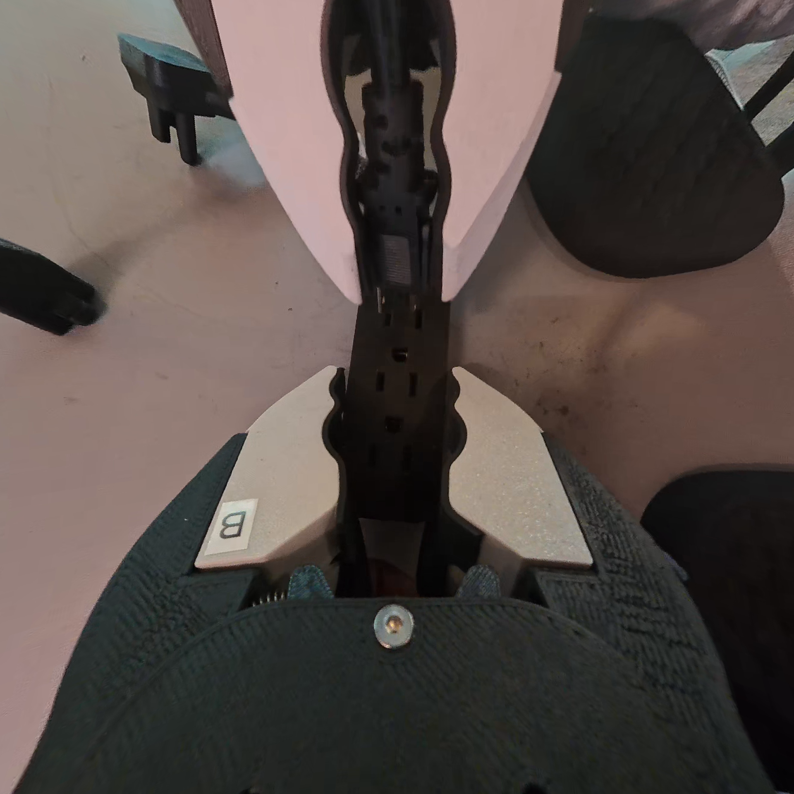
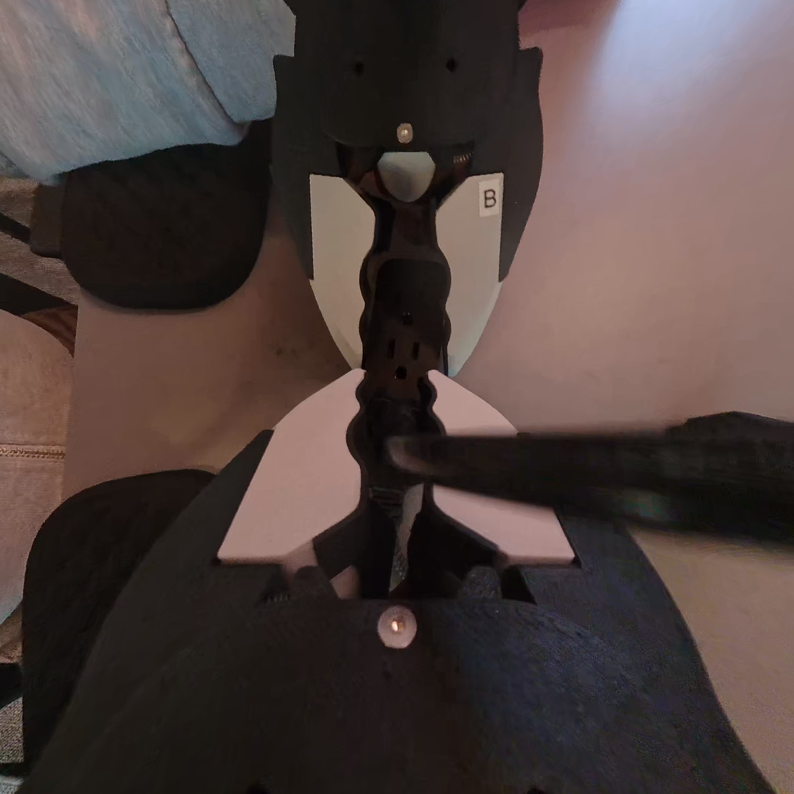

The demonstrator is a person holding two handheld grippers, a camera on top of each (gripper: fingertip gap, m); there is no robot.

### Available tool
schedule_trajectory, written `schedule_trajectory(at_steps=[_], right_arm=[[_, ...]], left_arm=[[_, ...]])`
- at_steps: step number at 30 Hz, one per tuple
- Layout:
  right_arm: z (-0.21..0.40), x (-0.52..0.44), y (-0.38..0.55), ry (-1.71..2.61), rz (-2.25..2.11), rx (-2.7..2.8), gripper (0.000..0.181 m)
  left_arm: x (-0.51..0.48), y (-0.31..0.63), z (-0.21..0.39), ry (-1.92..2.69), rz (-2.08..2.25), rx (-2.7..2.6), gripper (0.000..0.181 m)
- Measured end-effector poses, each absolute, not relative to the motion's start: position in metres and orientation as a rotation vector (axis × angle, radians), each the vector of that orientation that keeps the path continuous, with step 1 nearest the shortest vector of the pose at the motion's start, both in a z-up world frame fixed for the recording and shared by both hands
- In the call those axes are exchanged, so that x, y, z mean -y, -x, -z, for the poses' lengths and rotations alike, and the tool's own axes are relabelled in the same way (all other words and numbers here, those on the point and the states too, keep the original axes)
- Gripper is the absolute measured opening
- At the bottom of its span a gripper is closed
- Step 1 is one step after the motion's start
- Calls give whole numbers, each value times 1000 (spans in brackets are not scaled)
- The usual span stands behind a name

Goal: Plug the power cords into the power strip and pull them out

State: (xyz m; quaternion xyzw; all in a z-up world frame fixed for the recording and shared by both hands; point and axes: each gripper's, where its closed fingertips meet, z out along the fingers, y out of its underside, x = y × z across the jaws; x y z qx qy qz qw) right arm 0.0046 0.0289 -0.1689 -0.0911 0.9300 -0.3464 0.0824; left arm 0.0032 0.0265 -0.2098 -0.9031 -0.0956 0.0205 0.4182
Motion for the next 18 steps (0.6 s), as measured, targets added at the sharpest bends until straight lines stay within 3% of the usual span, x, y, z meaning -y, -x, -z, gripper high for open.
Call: schedule_trajectory(at_steps=[6,10,18], right_arm=[[169,-29,-6,326,1042,-2789,24],[178,-26,-19,590,1069,-2706,24],[174,-25,-19,540,1229,-2557,24]], left_arm=[[-27,-3,210,2262,-38,251,45],[-29,-8,211,2261,3,239,45],[-31,-10,211,2262,34,254,46]])
